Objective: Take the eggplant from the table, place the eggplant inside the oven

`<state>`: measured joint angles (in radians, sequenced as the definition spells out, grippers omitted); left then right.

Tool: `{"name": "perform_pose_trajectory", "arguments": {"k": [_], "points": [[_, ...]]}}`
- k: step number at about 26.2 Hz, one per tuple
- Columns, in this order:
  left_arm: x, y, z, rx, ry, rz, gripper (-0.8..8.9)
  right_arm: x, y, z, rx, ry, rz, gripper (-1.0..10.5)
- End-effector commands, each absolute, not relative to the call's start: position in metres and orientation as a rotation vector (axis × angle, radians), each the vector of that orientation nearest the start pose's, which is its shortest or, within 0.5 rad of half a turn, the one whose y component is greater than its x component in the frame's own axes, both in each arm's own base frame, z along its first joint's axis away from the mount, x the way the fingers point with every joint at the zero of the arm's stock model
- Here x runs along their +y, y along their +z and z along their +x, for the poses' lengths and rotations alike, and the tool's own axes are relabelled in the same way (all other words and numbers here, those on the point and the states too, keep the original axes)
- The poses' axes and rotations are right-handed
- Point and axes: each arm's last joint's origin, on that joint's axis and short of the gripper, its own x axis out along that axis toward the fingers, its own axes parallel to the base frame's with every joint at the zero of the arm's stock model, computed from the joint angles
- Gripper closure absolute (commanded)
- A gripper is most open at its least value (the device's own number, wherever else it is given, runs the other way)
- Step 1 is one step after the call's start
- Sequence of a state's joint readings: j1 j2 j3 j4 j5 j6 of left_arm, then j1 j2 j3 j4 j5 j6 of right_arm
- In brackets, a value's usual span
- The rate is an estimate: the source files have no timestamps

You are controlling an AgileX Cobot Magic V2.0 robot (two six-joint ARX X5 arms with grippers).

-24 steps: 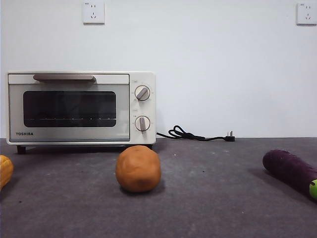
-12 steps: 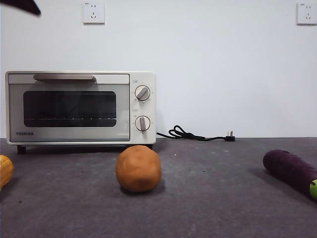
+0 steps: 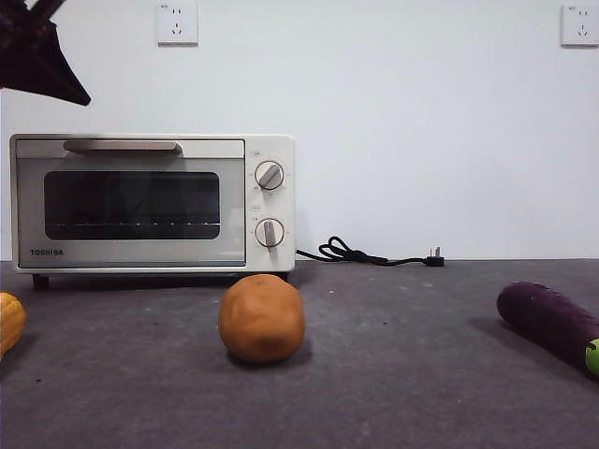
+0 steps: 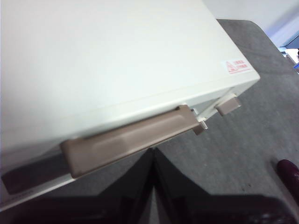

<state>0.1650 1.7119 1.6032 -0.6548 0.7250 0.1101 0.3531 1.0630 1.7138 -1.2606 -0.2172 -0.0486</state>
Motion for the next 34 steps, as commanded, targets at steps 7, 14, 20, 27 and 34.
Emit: {"name": "perform_pose_trajectory", "arguments": {"k": [7,14,20,27,34], "points": [[0.046,0.321,0.386,0.652,-0.572,-0.229,8.19,0.053,0.473,0.124,0.638,0.565,-0.071,4.4],[0.048,0.315,0.392,0.648,-0.533,-0.200,8.19,0.055,0.470,0.130,0.673,0.562,-0.070,4.4],[0.049,0.306,0.399,0.663,-0.532,-0.200,8.19,0.056,0.469,0.132,0.681,0.586,-0.054,4.4],[0.046,0.294,0.403,0.704,-0.537,-0.205,8.19,0.057,0.469,0.132,0.687,0.582,-0.047,4.4],[0.042,0.289,0.400,0.760,-0.547,-0.195,8.19,0.057,0.469,0.133,0.687,0.582,-0.047,4.4]]}}
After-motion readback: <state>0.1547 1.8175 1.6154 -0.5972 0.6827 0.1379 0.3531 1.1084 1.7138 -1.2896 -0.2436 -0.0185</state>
